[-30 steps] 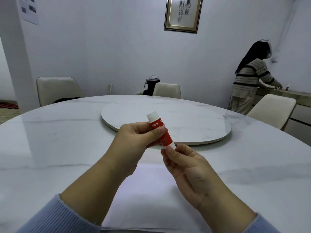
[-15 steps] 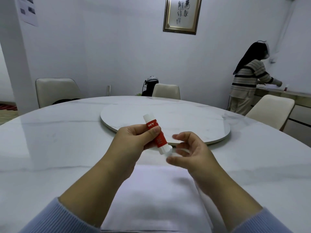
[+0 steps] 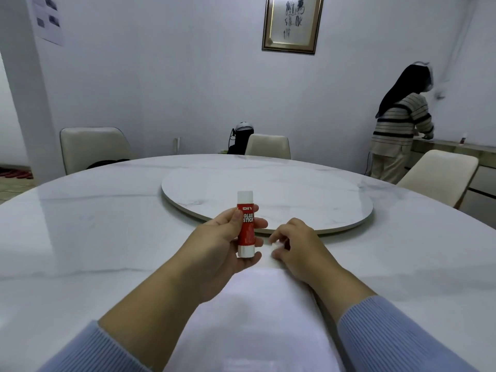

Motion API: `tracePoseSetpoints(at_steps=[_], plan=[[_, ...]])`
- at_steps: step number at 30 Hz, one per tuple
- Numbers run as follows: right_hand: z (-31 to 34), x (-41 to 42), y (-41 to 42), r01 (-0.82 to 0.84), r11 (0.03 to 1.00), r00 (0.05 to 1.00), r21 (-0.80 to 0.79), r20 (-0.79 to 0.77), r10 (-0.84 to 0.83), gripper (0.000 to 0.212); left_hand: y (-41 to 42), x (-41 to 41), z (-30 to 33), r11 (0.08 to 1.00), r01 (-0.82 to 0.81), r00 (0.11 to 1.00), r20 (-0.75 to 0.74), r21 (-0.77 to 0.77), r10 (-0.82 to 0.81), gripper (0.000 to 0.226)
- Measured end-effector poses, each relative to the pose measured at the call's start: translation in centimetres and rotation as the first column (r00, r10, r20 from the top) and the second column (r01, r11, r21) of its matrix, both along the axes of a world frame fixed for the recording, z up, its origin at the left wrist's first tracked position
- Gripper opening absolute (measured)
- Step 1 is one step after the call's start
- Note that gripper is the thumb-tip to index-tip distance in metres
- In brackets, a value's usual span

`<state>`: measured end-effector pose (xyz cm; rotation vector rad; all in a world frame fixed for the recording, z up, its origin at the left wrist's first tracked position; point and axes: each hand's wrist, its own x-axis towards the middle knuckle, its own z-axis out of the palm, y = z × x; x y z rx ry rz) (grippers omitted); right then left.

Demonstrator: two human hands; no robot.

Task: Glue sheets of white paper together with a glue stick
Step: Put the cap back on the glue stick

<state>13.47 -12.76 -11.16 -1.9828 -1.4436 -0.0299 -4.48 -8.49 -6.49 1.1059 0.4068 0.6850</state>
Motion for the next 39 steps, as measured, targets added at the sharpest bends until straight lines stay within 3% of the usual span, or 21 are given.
tracePoseSetpoints(at_steps=[2,4,6,8,10,13,19,22,25,27,28,31,32,36,39], plan=[[0.0,-0.3,0.2,0.043,0.999,0.999,0.007,-0.022,-0.043,0.013,-0.1,0.1,0.0,1.000,-0.001,1.000,0.011,-0.030,0.001,0.027],[0.8,-0.5,0.0,0.091,0.989,0.971,0.117,-0.232,-0.062,0.014,-0.1,0.1,0.0,0.998,-0.001,1.000,0.015,-0.068,0.002,0.028],[3.1,-0.9,-1.1,0.161,0.924,0.815,0.347,-0.574,0.074,0.019,-0.1,0.1,0.1,0.997,0.010,1.000,-0.001,-0.075,-0.010,0.030],[5.5,-1.9,-2.3,0.161,0.831,0.592,0.533,-0.726,0.350,0.023,-0.3,0.2,-0.1,0.998,0.032,0.998,-0.043,-0.047,-0.034,0.031],[6.8,-3.0,-3.1,0.054,0.816,0.518,0.576,-0.715,0.470,0.025,-0.7,0.4,-0.3,0.998,0.069,0.994,-0.088,-0.008,-0.070,0.032],[7.0,-4.6,-3.5,-0.090,0.834,0.513,0.544,-0.693,0.508,0.028,-1.2,0.6,-0.6,0.994,0.111,0.986,-0.125,0.022,-0.108,0.032],[7.2,-4.1,-3.7,-0.068,0.830,0.480,0.554,-0.711,0.514,0.021,-1.8,0.9,-0.6,0.992,0.122,0.989,-0.087,-0.012,-0.122,0.033],[7.0,-4.2,-3.8,-0.117,0.861,0.573,0.496,-0.674,0.466,0.024,-1.7,1.0,-0.6,0.995,0.097,0.992,-0.083,-0.025,-0.098,0.032],[6.7,-4.7,-3.3,-0.083,0.916,0.728,0.392,-0.604,0.325,0.020,-1.6,1.0,-0.9,0.997,0.076,0.991,-0.105,-0.034,-0.079,0.032],[6.7,-4.9,-3.2,-0.054,0.934,0.753,0.352,-0.600,0.270,0.015,-1.5,1.0,-0.9,0.997,0.065,0.992,-0.108,-0.033,-0.069,0.031],[6.8,-4.8,-3.2,-0.076,0.932,0.712,0.355,-0.635,0.300,0.016,-1.4,1.0,-0.9,0.998,0.059,0.993,-0.099,-0.037,-0.063,0.031],[6.6,-4.5,-3.6,-0.129,0.892,0.459,0.434,-0.771,0.442,0.024,-1.3,1.0,-0.7,0.997,0.065,0.995,-0.075,-0.039,-0.068,0.033],[6.4,-4.5,-3.6,-0.112,0.885,0.426,0.453,-0.782,0.454,0.025,-1.4,1.0,-0.7,0.996,0.080,0.994,-0.070,-0.032,-0.082,0.034],[6.5,-4.5,-3.2,-0.057,0.888,0.520,0.457,-0.746,0.417,0.037,-1.6,0.9,-0.4,0.994,0.105,0.994,-0.016,-0.032,-0.106,0.032],[6.8,-4.5,-3.5,-0.095,0.871,0.396,0.483,-0.784,0.478,0.025,-1.3,0.6,-0.4,0.994,0.098,0.995,0.011,-0.042,-0.098,0.029]])
